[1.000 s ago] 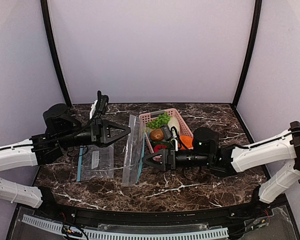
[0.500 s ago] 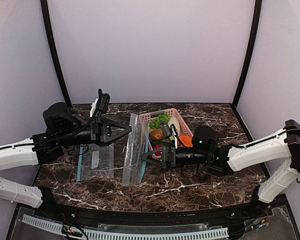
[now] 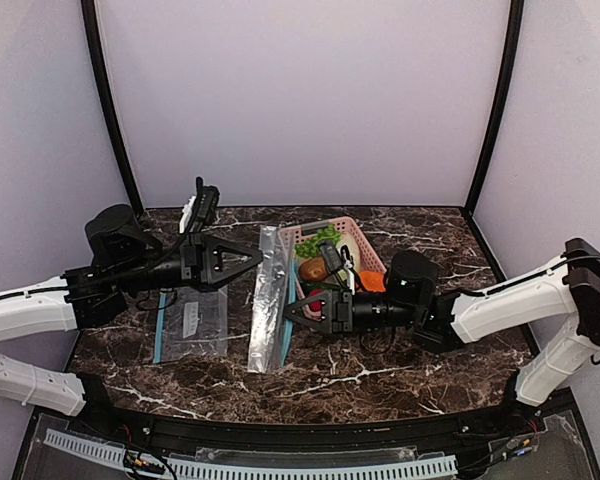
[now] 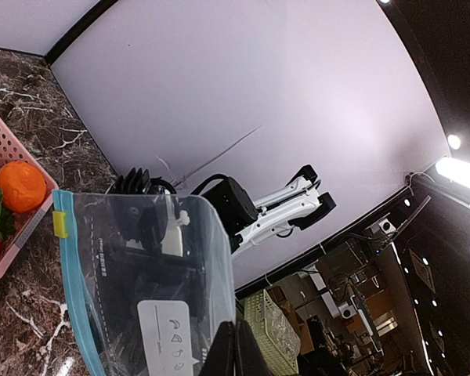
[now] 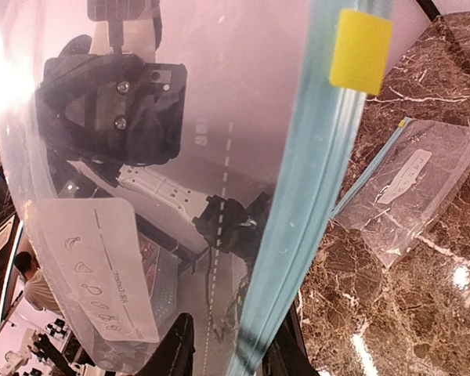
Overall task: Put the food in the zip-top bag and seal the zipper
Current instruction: Pass from the left arm to the right, then pass from the right arm to the left
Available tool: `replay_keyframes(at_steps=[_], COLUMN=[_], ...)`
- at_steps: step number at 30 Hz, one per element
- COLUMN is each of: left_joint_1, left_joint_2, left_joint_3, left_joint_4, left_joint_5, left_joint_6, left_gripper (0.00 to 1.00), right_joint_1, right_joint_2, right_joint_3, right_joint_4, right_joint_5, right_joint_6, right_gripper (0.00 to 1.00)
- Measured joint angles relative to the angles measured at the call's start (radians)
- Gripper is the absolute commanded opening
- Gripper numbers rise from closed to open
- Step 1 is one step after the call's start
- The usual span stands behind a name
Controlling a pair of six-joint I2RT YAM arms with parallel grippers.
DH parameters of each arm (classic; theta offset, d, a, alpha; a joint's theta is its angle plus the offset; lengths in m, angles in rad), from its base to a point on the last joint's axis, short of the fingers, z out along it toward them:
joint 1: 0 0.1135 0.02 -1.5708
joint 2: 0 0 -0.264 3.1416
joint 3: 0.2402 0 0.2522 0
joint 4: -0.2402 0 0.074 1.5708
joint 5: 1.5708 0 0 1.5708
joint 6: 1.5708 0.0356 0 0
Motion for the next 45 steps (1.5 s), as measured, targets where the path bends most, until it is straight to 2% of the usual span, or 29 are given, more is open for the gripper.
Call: replay_keyframes(at_steps=[8, 12, 14, 15, 16, 17, 19, 21, 26, 29, 34, 45], left_joint_1=[0.000, 0.000, 0.000, 0.000, 0.000, 0.000, 0.000, 0.000, 0.000, 0.000, -0.016, -0.146], left_joint_2=[-0.047, -0.088, -0.106, -0.113, -0.116, -0.116, -0.110, -0.091, -0.033, -0.022, 0.016, 0.184], left_joint_3=[-0.015, -0.021, -0.021, -0.021, -0.020, -0.019, -0.006, 0.031, 0.182, 0.229, 0.230, 0.240], left_joint_4=[-0.033, -0.105, -0.163, -0.195, -0.229, -0.264, -0.370, -0.492, -0.780, -0.864, -0.855, -0.676], left_joint_5=[-0.047, -0.089, -0.123, -0.139, -0.156, -0.173, -0.212, -0.258, -0.433, -0.505, -0.511, -0.485], left_joint_6=[0.017, 0.051, 0.076, 0.092, 0.106, 0.128, 0.167, 0.209, 0.310, 0.338, 0.332, 0.233], left_gripper=[0.01, 0.01, 0.11, 0.23, 0.30, 0.49, 0.67, 0.75, 0.79, 0.79, 0.82, 0.84], right_joint_1=[-0.002, -0.004, -0.004, -0.004, -0.004, -0.004, -0.004, -0.003, 0.006, 0.019, 0.058, 0.130], right_joint_2=[-0.045, -0.125, -0.170, -0.195, -0.218, -0.238, -0.267, -0.291, -0.317, -0.314, -0.234, 0.009], right_joint_3=[-0.035, -0.043, -0.043, -0.042, -0.041, -0.035, -0.013, 0.029, 0.147, 0.212, 0.322, 0.510], right_joint_4=[-0.002, -0.077, -0.128, -0.163, -0.201, -0.248, -0.351, -0.498, -0.824, -0.982, -1.145, -1.275], right_joint_5=[0.019, 0.053, 0.075, 0.090, 0.105, 0.122, 0.157, 0.207, 0.343, 0.417, 0.519, 0.631], right_joint_6=[0.002, -0.019, -0.037, -0.050, -0.061, -0.076, -0.107, -0.143, -0.216, -0.236, -0.247, -0.235], right_gripper=[0.01, 0.00, 0.00, 0.00, 0.00, 0.00, 0.00, 0.00, 0.00, 0.00, 0.00, 0.00])
